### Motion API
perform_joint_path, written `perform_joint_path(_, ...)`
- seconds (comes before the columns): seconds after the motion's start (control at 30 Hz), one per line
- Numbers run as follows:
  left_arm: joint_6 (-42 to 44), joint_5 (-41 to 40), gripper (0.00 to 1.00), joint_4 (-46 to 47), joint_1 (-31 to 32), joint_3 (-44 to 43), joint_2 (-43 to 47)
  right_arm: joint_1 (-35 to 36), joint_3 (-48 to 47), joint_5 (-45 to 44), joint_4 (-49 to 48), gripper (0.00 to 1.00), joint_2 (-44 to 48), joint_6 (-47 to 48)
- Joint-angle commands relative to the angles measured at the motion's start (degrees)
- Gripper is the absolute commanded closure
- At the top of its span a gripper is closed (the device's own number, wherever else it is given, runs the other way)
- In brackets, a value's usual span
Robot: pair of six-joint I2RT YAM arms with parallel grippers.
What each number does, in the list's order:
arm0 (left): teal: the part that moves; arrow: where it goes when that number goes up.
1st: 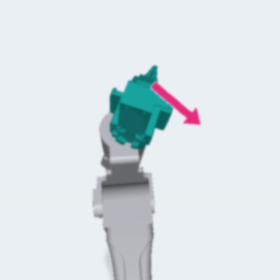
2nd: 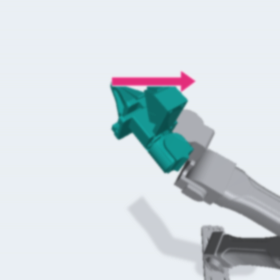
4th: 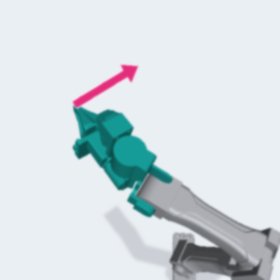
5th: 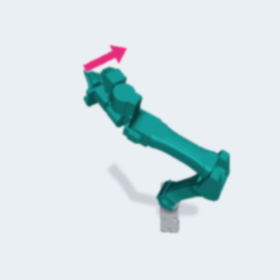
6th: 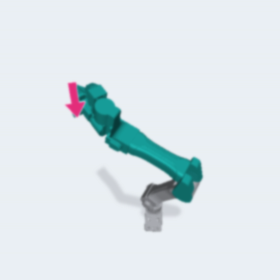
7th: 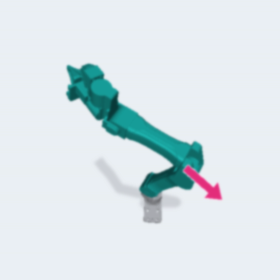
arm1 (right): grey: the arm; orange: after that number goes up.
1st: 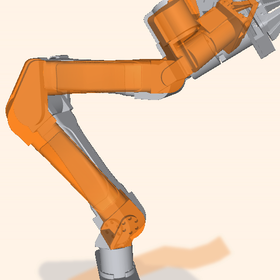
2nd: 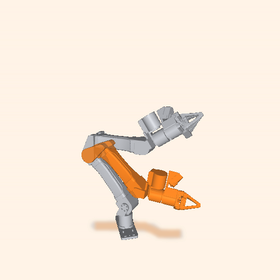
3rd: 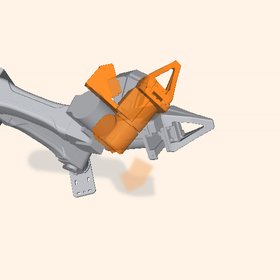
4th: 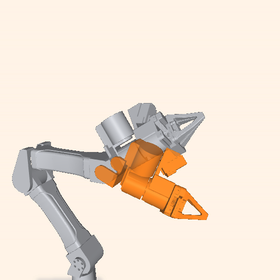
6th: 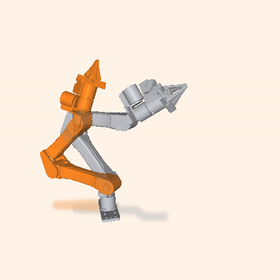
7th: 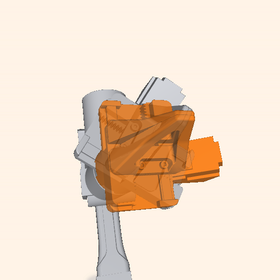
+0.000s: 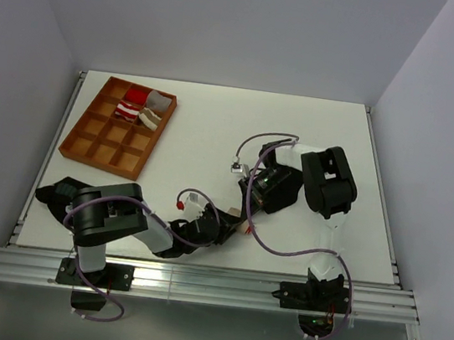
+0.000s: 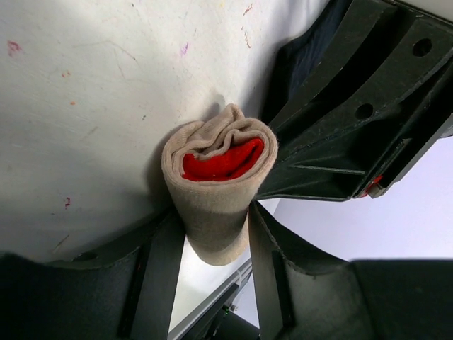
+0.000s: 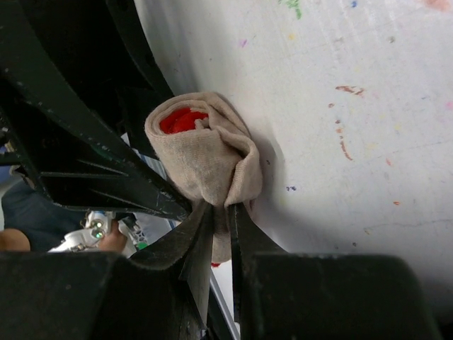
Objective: Roll the socks
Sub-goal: Pick up the sock at the center of the board.
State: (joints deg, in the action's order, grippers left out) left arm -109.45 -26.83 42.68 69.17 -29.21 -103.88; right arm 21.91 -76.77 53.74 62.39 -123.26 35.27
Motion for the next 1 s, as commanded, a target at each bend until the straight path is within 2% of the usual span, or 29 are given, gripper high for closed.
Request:
perform_joint_path(0.0, 0.4, -2.4, 0.53, -10.6, -0.3, 0.5, -4.1, 1.3, 0.3, 1.4, 6.4, 1.0, -1.9, 5.7)
perform_joint_path(0.27, 1.1, -4.4, 0.57, -11.7, -0.5, 0.3, -3.3, 2.0, 1.4, 0.4, 8.5, 1.0, -1.7, 8.4)
perform_joint_path(0.47, 3.5, -3.9, 0.77, -10.3, -1.2, 0.5, -3.3, 2.3, 2.2, -0.6, 7.7, 1.0, -1.2, 8.2)
perform_joint_path(0.5, 3.8, -3.8, 0.86, -10.2, -1.7, 0.4, -3.4, 2.3, 2.2, -0.7, 7.7, 1.0, -1.2, 8.0)
perform_joint_path(0.6, 6.2, -2.9, 1.0, -11.6, -2.2, -0.8, -3.9, 2.3, 2.9, -2.4, 5.6, 1.0, -0.3, 6.6)
perform_joint_path(0.63, 6.4, -2.8, 1.0, -12.2, -2.2, -1.1, -3.9, 2.3, 3.3, -3.2, 3.4, 1.0, 0.3, 5.8)
perform_joint_path(0.67, 7.0, -2.8, 1.0, -12.4, -2.2, -1.3, -3.8, 2.3, 4.4, -4.1, 1.6, 0.98, 0.9, 3.7)
perform_joint_path(0.7, 7.0, -2.7, 1.0, -13.1, -2.3, -1.2, -3.7, 2.3, 5.2, -6.6, -0.8, 0.89, 2.9, 1.8)
perform_joint_path(0.73, 6.9, -2.7, 1.0, -13.2, -2.3, -1.1, -3.4, 2.3, 6.0, -7.7, -4.8, 0.85, 4.2, -0.7)
perform_joint_path(0.8, 6.8, -2.5, 1.0, -13.7, -2.4, -0.5, -3.3, 2.2, 7.2, -9.7, -6.9, 0.74, 7.2, -2.3)
perform_joint_path(0.9, 7.1, -1.9, 1.0, -14.7, -2.8, -0.2, -2.9, 1.6, 6.0, -10.8, -7.7, 0.63, 10.0, -3.7)
perform_joint_path(0.97, 7.3, -1.2, 1.0, -16.0, -3.2, -0.2, -2.8, 1.5, 4.3, -12.0, -6.8, 0.6, 10.9, -4.1)
